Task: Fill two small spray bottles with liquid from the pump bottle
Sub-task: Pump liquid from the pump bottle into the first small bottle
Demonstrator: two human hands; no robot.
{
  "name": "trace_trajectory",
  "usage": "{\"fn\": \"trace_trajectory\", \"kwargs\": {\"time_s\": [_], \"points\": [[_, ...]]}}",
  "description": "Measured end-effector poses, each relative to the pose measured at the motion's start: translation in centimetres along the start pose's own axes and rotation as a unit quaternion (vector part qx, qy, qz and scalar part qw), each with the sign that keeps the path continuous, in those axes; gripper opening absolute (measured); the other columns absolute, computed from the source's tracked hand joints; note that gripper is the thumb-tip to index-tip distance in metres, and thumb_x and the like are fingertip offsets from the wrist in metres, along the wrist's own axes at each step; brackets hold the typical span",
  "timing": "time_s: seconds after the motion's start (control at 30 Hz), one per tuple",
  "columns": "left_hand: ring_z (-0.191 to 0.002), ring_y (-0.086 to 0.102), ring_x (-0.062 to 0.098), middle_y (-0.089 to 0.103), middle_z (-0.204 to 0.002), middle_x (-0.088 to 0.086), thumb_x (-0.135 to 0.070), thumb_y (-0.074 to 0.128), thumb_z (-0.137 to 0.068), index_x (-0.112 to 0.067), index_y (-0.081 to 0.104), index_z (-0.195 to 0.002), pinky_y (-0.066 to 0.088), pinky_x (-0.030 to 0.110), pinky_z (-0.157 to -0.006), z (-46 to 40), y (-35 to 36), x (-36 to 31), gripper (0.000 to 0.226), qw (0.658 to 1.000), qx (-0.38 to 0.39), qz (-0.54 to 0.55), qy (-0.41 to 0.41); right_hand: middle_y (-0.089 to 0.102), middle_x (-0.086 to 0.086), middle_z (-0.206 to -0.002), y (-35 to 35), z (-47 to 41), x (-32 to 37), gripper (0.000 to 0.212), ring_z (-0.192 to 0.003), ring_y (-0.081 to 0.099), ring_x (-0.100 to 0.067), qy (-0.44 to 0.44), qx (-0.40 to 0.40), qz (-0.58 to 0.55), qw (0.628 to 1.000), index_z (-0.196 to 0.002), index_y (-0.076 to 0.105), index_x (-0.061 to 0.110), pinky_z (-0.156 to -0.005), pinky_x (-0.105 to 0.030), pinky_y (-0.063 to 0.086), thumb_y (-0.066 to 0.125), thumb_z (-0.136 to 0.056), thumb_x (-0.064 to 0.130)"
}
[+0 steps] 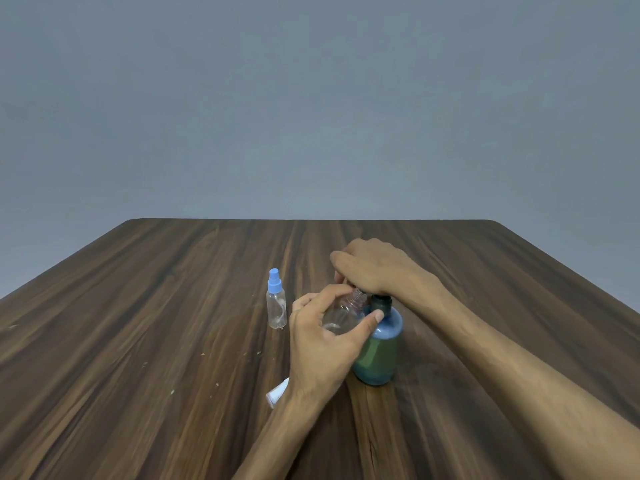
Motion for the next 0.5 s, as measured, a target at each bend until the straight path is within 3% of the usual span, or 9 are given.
{"fn": "trace_trajectory", "kwargs": {"time_s": [0.13,0.3,0.5], "points": [[-0.104,0.074,0.040,0.081,-0.099,-0.016,-0.056,0.088,-0.074,-0.045,0.075,-0.106,0.063,0.055,-0.090,0.1,0.1,0.0,0.037,1.000,0.003,-0.002,0.003,0.080,0.001,-0.089,-1.6,0.1,0.3,0.053,-0.087,0.073,-0.023,-0.011,-0.048,-0.025,0.998,-0.094,0.078,0.016,-0.086,-0.039,0.058,0.034,-0.091,0.044],[-0.105,0.074,0.038,0.081,-0.100,-0.014,-0.058,0.088,-0.072,-0.042,0.075,-0.109,0.064,0.053,-0.090,0.0,0.0,0.2,0.042,1.000,-0.004,-0.004,-0.004,0.079,-0.001,-0.094,-0.2,0.0,0.1,0.051,-0.088,0.071,-0.025,-0.003,-0.011,0.009,1.000,-0.097,0.079,0.016,-0.077,-0.038,0.054,0.036,-0.095,0.044],[-0.103,0.074,0.037,0.081,-0.097,-0.016,-0.057,0.089,-0.072,-0.044,0.076,-0.105,0.063,0.054,-0.090,0.1,0.1,0.1,0.037,1.000,-0.002,0.001,-0.003,0.080,0.000,-0.094,-0.7,-0.1,0.2,0.052,-0.088,0.072,-0.024,-0.006,-0.012,0.006,1.000,-0.099,0.078,0.017,-0.085,-0.040,0.057,0.034,-0.095,0.044]]}}
Point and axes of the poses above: each hand's wrist, its own z-axis away from the middle knuckle, its own y-axis out of the palm, x = y × z, the point moved 10 cm from there along -z, towards the middle knuckle
